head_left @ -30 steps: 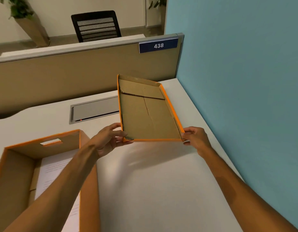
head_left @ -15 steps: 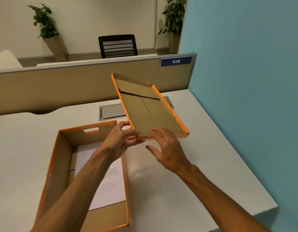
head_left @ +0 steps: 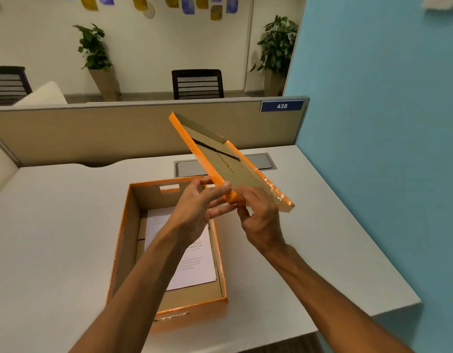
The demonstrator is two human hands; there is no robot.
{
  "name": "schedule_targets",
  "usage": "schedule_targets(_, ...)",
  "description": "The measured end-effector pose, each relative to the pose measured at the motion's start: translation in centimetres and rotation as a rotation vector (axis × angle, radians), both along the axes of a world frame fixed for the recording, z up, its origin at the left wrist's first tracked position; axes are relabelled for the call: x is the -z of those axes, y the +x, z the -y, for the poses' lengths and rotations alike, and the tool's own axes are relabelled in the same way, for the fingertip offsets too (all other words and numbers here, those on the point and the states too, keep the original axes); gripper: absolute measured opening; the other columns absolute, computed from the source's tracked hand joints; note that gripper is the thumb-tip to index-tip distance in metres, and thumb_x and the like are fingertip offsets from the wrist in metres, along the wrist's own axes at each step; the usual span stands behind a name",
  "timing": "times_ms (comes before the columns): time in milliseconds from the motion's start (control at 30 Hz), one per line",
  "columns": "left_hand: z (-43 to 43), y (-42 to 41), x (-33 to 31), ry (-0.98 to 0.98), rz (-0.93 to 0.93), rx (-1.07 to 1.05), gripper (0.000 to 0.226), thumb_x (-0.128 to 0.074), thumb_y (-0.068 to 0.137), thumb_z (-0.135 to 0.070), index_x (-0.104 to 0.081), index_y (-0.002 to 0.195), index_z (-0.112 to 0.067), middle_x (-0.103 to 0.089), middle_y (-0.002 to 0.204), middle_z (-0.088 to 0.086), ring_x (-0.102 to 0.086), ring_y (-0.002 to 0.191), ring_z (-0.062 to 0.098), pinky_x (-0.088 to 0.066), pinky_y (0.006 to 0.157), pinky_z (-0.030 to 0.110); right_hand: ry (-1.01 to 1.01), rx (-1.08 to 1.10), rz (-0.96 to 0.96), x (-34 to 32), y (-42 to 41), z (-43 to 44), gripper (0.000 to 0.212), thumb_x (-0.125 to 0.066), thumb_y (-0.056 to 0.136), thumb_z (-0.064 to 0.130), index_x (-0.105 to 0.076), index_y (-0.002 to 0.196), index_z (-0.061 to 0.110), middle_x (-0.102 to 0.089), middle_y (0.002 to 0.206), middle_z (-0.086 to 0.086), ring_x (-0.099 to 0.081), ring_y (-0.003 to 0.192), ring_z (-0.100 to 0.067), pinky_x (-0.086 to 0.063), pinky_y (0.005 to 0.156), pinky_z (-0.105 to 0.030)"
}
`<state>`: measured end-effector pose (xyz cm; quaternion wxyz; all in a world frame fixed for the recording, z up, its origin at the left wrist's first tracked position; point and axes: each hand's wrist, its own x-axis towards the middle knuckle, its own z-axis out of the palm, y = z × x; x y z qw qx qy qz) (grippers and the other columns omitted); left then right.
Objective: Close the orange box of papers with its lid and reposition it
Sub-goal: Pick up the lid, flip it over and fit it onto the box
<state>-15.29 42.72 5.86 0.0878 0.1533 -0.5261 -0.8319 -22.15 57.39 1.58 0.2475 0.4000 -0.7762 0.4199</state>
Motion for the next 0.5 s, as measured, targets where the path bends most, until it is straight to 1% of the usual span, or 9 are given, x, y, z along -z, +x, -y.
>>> schedule_targets(67,0.3,0.5,-0.4,-0.007,-0.016,-0.01,0.068,-0.077,0.078,-0.032,-0.05,0.135,-0.007,-0.064,0.13,0.017,-0.069,0.113,0.036,-0.054,0.096,0.055,-0.077,-0.009,0.067,-1.2,0.4,0.1,0.033,-0.077,0.082,0.012,-0.068,0.113,0.005,-0.072,0.109,-0.012,-0.062,0.105,-0.015,-0.049,0.091,-0.028)
schedule_targets(133,0.8,0.8,-0.2,-0.022,0.013,-0.032,0.071,-0.073,0.078,-0.039,-0.05,0.138,-0.008,-0.059,0.138,0.016,-0.061,0.124,0.035,-0.05,0.103,0.054,-0.151,0.001,0.189,-2.2,1.0,0.2,0.034,-0.075,0.083,0.019,-0.067,0.113,0.007,-0.072,0.107,-0.008,-0.062,0.099,-0.007,-0.05,0.088,-0.022)
schedule_targets(200,1.1,1.2,0.5,-0.032,0.061,-0.044,0.075,-0.072,0.077,-0.04,-0.049,0.141,-0.009,-0.055,0.143,0.016,-0.053,0.132,0.035,-0.044,0.108,0.055,-0.258,0.0,0.368,-3.3,1.4,0.2,0.026,-0.074,0.084,0.026,-0.067,0.108,0.019,-0.07,0.098,0.009,-0.065,0.087,0.003,-0.051,0.08,-0.013)
schedule_targets(267,1.5,1.6,1.9,0.019,0.102,-0.06,0.062,-0.069,0.084,-0.038,-0.053,0.136,-0.01,-0.06,0.138,0.012,-0.052,0.133,0.034,-0.044,0.109,0.052,-0.368,-0.027,0.538,-4.6,1.6,-0.1,0.021,-0.076,0.081,0.033,-0.064,0.099,0.036,-0.066,0.092,0.026,-0.066,0.086,0.007,-0.05,0.071,-0.007)
schedule_targets(300,1.6,1.9,2.6,0.06,0.12,-0.076,0.052,-0.067,0.088,-0.036,-0.056,0.132,-0.011,-0.061,0.135,0.009,-0.051,0.134,0.035,-0.046,0.107,0.05,-0.428,-0.059,0.628,-5.1,1.5,-0.3,0.023,-0.076,0.08,0.035,-0.063,0.098,0.039,-0.067,0.094,0.026,-0.067,0.089,0.003,-0.053,0.074,-0.012)
schedule_targets(333,1.7,2.3,3.3,0.095,0.146,-0.096,0.05,-0.066,0.09,-0.034,-0.055,0.133,-0.011,-0.058,0.137,0.008,-0.046,0.137,0.035,-0.046,0.107,0.049,-0.494,-0.105,0.73,-5.5,1.4,-0.5,0.027,-0.077,0.079,0.035,-0.063,0.102,0.038,-0.07,0.1,0.021,-0.069,0.094,-0.005,-0.056,0.079,-0.023)
schedule_targets(400,1.7,3.3,4.9,0.167,0.183,-0.114,0.06,-0.065,0.091,-0.033,-0.045,0.143,-0.01,-0.048,0.148,0.011,-0.04,0.141,0.036,-0.038,0.114,0.052,-0.615,-0.202,0.912,-5.8,1.2,-0.9,0.037,-0.077,0.078,0.03,-0.063,0.112,0.031,-0.071,0.112,0.007,-0.069,0.103,-0.021,-0.056,0.089,-0.046)
schedule_targets(433,1.6,3.8,5.5,0.203,0.188,-0.114,0.061,-0.064,0.092,-0.032,-0.043,0.145,-0.01,-0.048,0.15,0.013,-0.043,0.139,0.035,-0.036,0.115,0.053,-0.66,-0.242,0.986,-5.9,1.2,-1.2,0.04,-0.077,0.08,0.024,-0.062,0.116,0.028,-0.071,0.116,0.004,-0.068,0.105,-0.025,-0.054,0.092,-0.053)
schedule_targets(500,1.5,4.7,6.3,0.267,0.19,-0.135,0.058,-0.062,0.094,-0.026,-0.043,0.146,-0.01,-0.052,0.146,0.014,-0.053,0.131,0.034,-0.04,0.111,0.054,-0.712,-0.301,1.102,-5.8,1.1,-1.4,0.042,-0.075,0.083,0.015,-0.06,0.121,0.026,-0.071,0.118,0.002,-0.068,0.106,-0.028,-0.053,0.091,-0.057)
